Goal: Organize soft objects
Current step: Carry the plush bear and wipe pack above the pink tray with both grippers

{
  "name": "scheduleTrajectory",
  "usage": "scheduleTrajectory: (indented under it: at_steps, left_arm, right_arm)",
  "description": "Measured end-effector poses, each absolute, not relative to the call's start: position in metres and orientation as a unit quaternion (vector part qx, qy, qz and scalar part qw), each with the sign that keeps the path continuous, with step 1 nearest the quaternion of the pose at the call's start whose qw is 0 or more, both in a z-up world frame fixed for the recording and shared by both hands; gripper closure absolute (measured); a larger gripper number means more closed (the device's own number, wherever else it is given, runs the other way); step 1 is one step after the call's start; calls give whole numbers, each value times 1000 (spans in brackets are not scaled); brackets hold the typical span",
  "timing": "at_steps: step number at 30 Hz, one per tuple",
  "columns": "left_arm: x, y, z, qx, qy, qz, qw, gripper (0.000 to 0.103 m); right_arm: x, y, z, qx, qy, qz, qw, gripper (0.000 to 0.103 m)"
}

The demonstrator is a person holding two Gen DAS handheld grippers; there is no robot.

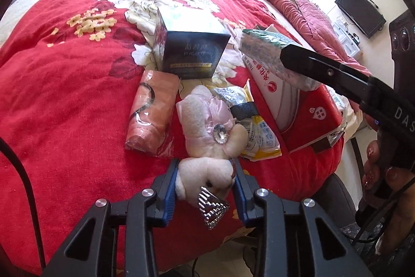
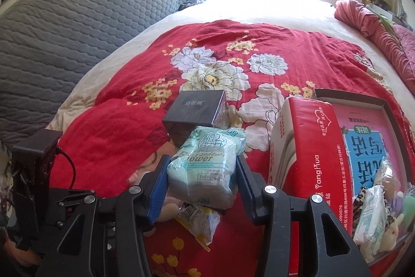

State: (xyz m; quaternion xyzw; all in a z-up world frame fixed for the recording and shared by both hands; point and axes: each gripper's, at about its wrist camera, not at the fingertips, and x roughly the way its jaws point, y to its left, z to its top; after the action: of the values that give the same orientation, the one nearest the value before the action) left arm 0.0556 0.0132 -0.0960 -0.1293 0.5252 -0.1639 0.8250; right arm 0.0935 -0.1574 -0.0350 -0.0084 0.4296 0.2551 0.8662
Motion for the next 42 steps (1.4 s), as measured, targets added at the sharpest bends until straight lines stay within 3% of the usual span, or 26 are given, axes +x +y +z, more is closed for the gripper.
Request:
scheduleTrajectory:
  at_steps: [23,42]
  left_arm:
    - [59,-35,32,-71,442,-128,885,66]
    - [89,-135,63,-9,426,-173,888,66]
  right_arm:
    - [69,-228,40,38,339,234,911,52]
    - [58,-315,58,82,293,164,938,52]
